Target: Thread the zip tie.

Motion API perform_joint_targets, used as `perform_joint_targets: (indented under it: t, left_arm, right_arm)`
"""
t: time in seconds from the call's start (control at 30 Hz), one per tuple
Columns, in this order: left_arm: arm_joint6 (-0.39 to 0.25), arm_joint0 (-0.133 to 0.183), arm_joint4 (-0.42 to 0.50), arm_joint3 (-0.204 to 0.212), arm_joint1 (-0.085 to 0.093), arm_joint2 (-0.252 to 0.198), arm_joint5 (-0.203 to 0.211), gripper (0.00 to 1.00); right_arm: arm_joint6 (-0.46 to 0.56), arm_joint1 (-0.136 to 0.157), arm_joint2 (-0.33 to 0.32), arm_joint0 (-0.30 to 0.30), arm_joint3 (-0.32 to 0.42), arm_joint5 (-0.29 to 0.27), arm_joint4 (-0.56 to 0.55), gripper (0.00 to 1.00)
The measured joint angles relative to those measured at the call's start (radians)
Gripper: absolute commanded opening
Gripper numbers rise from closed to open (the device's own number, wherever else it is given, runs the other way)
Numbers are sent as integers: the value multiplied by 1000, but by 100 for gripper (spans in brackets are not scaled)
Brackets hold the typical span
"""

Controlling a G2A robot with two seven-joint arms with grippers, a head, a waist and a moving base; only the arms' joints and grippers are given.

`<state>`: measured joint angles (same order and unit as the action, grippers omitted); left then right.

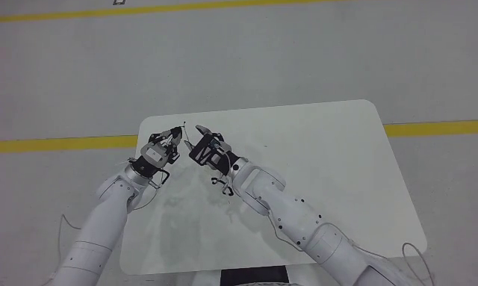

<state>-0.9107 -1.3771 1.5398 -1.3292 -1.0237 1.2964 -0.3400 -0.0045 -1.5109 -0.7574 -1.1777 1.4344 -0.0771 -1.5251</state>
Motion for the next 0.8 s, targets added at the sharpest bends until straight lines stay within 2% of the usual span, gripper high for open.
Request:
perform_joint_targets:
  t: [0.2, 0.4, 0.5, 0.8]
  left_arm:
    - [0, 0, 0, 0, 0, 0, 0, 0]
    - [0, 0, 0, 0, 0, 0, 0, 0]
    - [0, 0, 0, 0, 0, 0, 0, 0]
    - [0, 0, 0, 0, 0, 0, 0, 0]
  right_arm:
    - [29, 10, -27, -34, -9, -2, -24, 35]
    - [40, 19, -41, -72, 18, -28, -36, 37]
    - [40, 20, -41, -79, 41, -42, -35, 40]
    - [36, 14, -24, -70, 73, -65, -23, 39]
